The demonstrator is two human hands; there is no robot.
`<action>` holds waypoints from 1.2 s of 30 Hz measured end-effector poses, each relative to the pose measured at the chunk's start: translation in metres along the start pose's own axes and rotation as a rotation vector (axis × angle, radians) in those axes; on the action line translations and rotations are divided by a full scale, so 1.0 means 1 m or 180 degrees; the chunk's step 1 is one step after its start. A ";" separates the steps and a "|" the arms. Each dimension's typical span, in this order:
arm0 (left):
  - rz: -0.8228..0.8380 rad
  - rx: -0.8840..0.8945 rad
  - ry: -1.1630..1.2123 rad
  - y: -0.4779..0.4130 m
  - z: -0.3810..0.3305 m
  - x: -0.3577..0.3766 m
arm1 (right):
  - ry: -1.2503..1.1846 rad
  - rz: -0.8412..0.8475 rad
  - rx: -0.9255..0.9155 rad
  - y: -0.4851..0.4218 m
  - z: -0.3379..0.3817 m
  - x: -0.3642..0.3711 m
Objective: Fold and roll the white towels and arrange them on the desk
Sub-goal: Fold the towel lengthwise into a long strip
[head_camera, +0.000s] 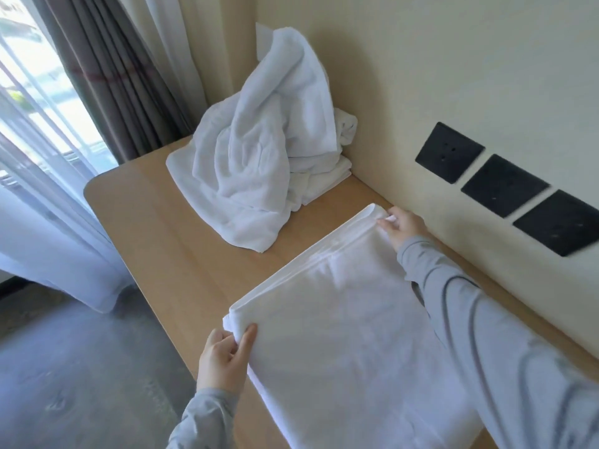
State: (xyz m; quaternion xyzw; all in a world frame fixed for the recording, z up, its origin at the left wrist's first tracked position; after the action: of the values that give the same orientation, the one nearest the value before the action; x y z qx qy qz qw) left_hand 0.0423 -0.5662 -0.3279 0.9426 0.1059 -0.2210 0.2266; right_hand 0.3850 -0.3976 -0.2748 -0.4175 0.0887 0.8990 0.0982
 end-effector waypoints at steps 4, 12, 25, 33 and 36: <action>0.0017 -0.0228 -0.0250 -0.019 0.018 0.005 | 0.0316 0.0113 0.0230 -0.017 -0.018 0.039; -0.0407 0.1404 -0.1533 -0.035 -0.043 0.027 | 0.0876 -0.0116 -0.0505 -0.003 -0.014 0.038; -0.0398 0.1053 -0.0421 -0.054 -0.021 0.016 | 0.0603 -0.0193 -0.1204 -0.007 0.006 0.009; -0.0622 0.1640 -0.0070 -0.056 -0.014 0.002 | 0.1009 0.0423 -0.1258 -0.026 -0.002 0.042; -0.0763 0.2040 -0.0325 -0.052 -0.016 0.002 | 0.1365 0.0404 -0.2133 -0.022 0.007 0.047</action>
State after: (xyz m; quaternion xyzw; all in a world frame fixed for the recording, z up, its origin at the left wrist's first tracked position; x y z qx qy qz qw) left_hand 0.0341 -0.5132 -0.3354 0.9345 0.1296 -0.3150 -0.1036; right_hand 0.3556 -0.3695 -0.3080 -0.5982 -0.1652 0.7749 -0.1198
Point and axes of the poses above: each hand's wrist, its own y-axis away from the middle knuckle, its own x-axis out of the palm, z = x × y, the point moved 4 cm from there along -y, towards the middle knuckle, and after that the axes turned 4 degrees about -x, right-handed, at the moved point
